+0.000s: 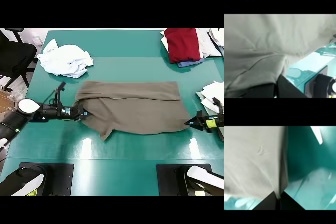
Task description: Fold the shirts.
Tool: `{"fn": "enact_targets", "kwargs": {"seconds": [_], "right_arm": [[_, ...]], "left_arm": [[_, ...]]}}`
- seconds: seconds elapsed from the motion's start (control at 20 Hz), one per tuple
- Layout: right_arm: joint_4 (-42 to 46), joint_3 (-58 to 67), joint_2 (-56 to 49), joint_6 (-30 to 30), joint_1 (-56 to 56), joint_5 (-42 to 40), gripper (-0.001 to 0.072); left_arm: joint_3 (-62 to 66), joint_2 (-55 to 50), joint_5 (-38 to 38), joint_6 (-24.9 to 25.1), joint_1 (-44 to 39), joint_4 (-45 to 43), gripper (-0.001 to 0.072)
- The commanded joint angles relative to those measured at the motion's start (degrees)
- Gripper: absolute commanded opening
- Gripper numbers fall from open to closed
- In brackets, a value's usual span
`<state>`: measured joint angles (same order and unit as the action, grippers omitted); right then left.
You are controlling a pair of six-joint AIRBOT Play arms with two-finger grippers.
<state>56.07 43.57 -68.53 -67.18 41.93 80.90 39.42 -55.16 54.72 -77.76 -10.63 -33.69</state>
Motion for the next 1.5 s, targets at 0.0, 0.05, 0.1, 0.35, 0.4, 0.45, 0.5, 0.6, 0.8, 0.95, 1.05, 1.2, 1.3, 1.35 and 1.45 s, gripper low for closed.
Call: {"fn": "enact_targets", "kwargs": {"seconds": [0.0,0.05,0.1,0.35,0.4,0.45,0.5,0.6,0.8,0.95,1.05,1.2,1.3,1.35,1.45], "right_arm": [[0.90,0.09,9.49,-0.72,2.95,-1.55,0.0022],[0.94,0.07,11.69,-0.94,3.06,-2.27,0.0022],[0.85,0.09,13.79,-1.20,2.80,-2.49,0.0022],[-0.33,0.09,19.41,-3.10,-3.63,-4.02,0.0022],[-0.94,0.09,20.44,-4.44,-5.03,-7.04,0.0022],[-1.09,0.09,21.05,-6.03,-6.43,-10.62,0.0022],[-1.11,0.09,21.07,-7.61,-8.11,-14.36,0.0022],[-1.07,1.27,17.86,-9.86,-11.54,-18.99,0.0022],[-0.87,7.15,5.88,-9.97,-16.72,-20.17,0.0022],[-0.50,11.41,-2.27,-9.97,-18.93,-21.00,0.0022],[-0.37,13.90,-6.67,-9.94,-19.47,-21.16,0.0022],[-0.07,16.65,-12.72,-9.97,-19.47,-21.35,0.0022],[1.97,17.84,-15.96,-10.01,-19.47,-20.94,0.0022],[2.64,18.49,-17.53,-10.03,-19.47,-20.70,0.0022],[2.51,18.88,-19.21,-9.90,-19.06,-21.05,0.0024]], "left_arm": [[7.28,0.07,5.70,-2.25,1.09,-3.89,0.0027],[8.92,0.13,6.49,-2.95,1.09,-5.03,0.0026],[9.92,1.07,6.51,-3.72,1.09,-6.62,0.0026],[10.36,8.33,8.48,-10.43,1.09,-17.64,0.0027],[10.29,8.20,8.90,-10.38,1.09,-17.35,0.0027],[10.16,8.17,8.68,-10.38,1.07,-17.29,0.0027],[10.16,8.11,7.58,-10.34,1.07,-17.38,0.0027],[10.16,7.45,3.23,-10.36,1.07,-18.53,0.0027],[10.19,0.57,-6.34,-10.23,0.90,-19.56,0.0027],[10.21,-9.11,-14.80,-7.65,-1.66,-18.71,0.0027],[10.71,-15.17,-19.23,-7.30,-2.49,-18.60,0.0027],[11.67,-20.59,-26.40,-7.28,-2.47,-19.08,0.0027],[12.35,-22.53,-30.64,-7.28,-2.47,-19.43,0.0027],[12.76,-23.28,-32.24,-7.28,-2.47,-20.17,0.0027],[13.27,-24.74,-35.12,-7.23,-2.47,-20.44,0.0027]]}}
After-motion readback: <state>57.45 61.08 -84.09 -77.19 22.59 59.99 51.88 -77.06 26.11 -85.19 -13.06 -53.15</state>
